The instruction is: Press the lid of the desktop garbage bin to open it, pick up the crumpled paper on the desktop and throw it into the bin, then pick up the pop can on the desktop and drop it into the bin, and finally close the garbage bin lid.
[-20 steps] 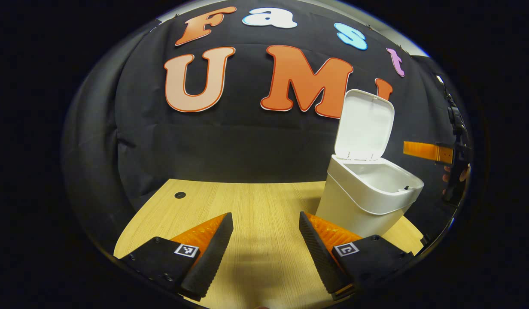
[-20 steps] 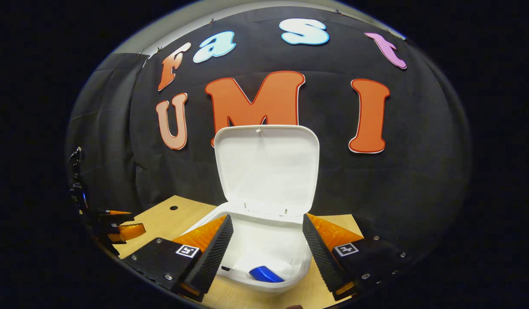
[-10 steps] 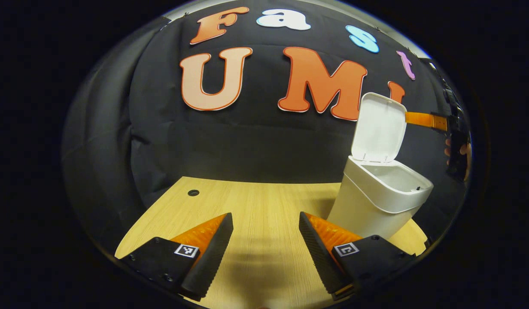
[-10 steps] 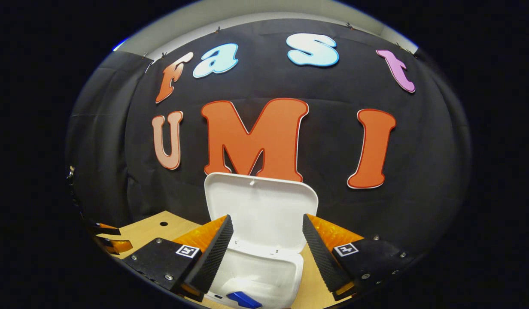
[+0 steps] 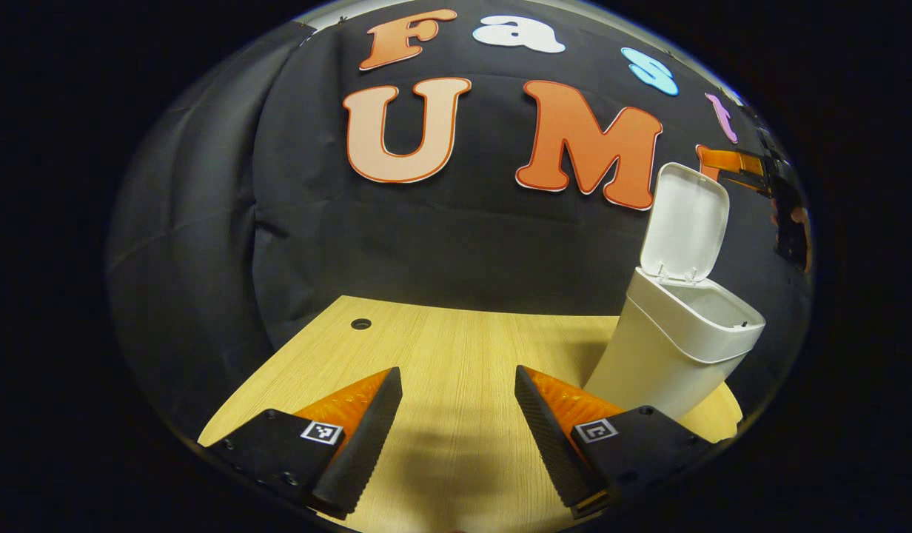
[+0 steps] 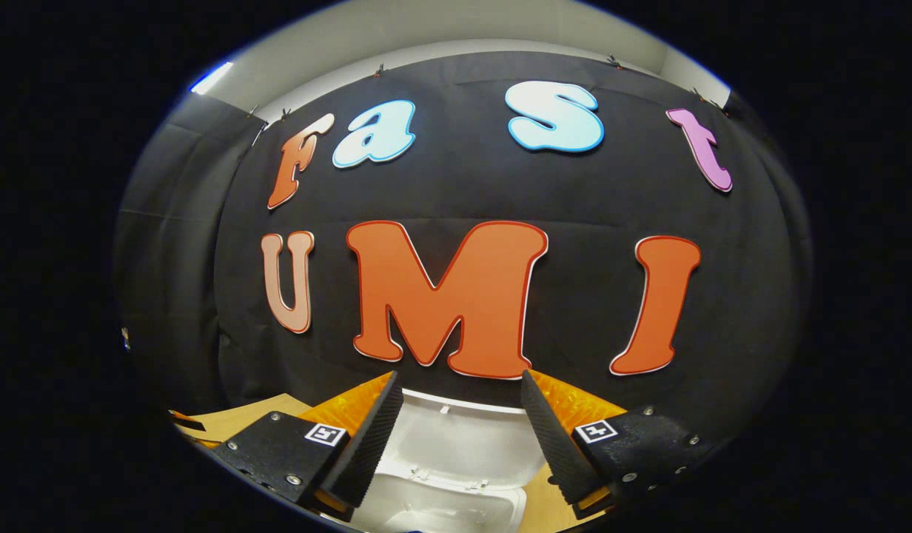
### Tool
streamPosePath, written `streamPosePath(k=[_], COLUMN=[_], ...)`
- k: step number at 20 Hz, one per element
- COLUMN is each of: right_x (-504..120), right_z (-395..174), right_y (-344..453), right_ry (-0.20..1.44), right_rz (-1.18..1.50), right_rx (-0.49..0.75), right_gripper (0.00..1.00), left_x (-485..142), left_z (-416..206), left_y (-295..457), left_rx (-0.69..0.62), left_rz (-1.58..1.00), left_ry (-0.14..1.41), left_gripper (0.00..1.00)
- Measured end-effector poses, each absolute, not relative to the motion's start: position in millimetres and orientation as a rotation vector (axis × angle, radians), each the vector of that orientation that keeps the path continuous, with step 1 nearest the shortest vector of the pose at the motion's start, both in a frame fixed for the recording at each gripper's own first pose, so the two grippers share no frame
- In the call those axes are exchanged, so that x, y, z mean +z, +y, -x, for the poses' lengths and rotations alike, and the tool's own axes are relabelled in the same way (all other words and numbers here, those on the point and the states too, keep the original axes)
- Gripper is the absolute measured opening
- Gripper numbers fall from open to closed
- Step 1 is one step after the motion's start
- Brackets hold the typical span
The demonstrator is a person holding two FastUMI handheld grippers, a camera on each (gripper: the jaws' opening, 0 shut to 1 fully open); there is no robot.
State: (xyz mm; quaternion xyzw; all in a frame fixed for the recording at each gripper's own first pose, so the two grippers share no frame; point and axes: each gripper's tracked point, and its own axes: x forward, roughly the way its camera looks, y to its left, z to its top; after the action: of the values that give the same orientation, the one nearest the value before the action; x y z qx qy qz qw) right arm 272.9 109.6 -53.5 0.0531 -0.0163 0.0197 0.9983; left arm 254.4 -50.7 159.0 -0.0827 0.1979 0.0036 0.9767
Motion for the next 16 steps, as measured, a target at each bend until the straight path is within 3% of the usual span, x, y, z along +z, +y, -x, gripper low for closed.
streamPosePath(k=[11, 16], right_x=[-54, -65], right_z=[-313, -312], right_y=[120, 118], right_ry=[0.013, 0.048], right_rz=[-0.064, -0.058], right_rx=[0.039, 0.023], right_gripper=[0.72, 0.71], left_x=[155, 150], left_z=[-255, -253], left_y=[-43, -42], left_rx=[0.039, 0.043], left_rz=[0.172, 0.173], left_ry=[0.402, 0.413], left_gripper=[0.98, 0.98])
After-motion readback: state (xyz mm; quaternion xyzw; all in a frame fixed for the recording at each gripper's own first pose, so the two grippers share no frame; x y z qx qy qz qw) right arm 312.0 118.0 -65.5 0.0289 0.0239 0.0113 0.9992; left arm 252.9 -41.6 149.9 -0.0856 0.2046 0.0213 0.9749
